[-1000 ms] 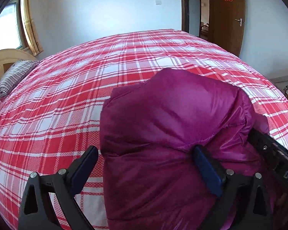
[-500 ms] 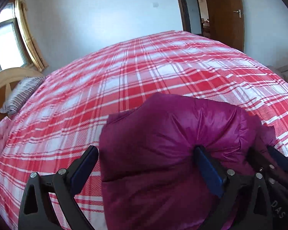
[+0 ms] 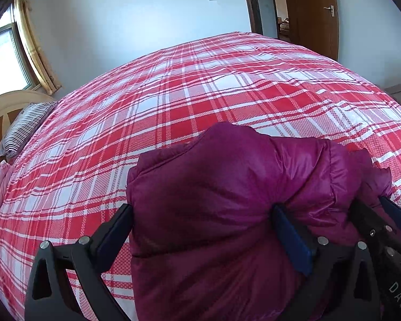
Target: Fold large clothes
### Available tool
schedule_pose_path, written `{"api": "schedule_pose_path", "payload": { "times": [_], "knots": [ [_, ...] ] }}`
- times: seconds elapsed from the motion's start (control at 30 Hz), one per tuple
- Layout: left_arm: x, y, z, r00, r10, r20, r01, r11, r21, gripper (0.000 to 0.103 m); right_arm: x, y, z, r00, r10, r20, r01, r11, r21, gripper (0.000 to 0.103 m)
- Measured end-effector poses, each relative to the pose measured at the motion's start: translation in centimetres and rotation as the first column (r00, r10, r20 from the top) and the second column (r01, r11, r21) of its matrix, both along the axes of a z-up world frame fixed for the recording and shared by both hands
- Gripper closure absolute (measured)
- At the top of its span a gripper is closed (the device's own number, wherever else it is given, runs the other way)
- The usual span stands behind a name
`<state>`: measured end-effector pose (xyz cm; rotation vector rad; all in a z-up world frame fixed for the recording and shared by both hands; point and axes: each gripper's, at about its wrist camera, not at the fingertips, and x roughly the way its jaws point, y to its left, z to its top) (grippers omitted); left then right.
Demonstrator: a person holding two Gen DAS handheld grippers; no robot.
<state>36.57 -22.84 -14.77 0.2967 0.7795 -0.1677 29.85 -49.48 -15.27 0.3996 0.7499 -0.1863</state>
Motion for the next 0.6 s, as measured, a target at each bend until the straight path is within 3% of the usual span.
{"api": "schedule_pose_path", "payload": {
  "times": [0.6],
  "knots": [
    [0.58, 0.44, -0.49, 0.999, -0.003, -0.038, 0.002, 0.999, -0.041, 0.001, 0.86, 0.29, -0.2, 0.999, 0.013, -0.049, -0.014, 0.999, -0.029, 0.045]
  ]
}}
